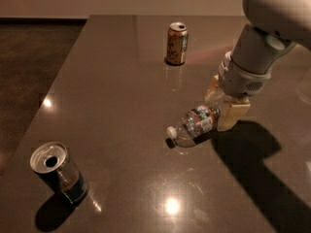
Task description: Pick water bottle
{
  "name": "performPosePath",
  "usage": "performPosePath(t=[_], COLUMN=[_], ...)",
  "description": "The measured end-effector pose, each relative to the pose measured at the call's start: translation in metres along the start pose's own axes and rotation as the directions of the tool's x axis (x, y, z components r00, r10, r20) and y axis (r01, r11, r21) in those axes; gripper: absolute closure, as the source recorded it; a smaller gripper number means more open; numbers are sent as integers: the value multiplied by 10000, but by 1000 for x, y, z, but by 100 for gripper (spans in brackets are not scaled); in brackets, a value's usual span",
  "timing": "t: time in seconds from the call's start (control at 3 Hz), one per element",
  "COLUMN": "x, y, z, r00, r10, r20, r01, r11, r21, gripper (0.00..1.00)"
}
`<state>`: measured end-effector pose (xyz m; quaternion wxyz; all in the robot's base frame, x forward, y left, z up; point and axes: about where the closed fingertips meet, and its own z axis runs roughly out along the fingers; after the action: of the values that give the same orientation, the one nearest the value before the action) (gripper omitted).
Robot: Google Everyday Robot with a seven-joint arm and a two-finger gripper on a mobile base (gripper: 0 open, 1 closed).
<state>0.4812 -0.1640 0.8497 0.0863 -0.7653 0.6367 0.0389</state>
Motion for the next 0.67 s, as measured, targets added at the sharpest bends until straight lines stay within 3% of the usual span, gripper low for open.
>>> performPosePath(t=[0.67], x=[0], y=[-2], z=[-34], r00=[9987], r10=[41], r20=[514], r01=[-42], r11=[10000], r21=[17], gripper=[87])
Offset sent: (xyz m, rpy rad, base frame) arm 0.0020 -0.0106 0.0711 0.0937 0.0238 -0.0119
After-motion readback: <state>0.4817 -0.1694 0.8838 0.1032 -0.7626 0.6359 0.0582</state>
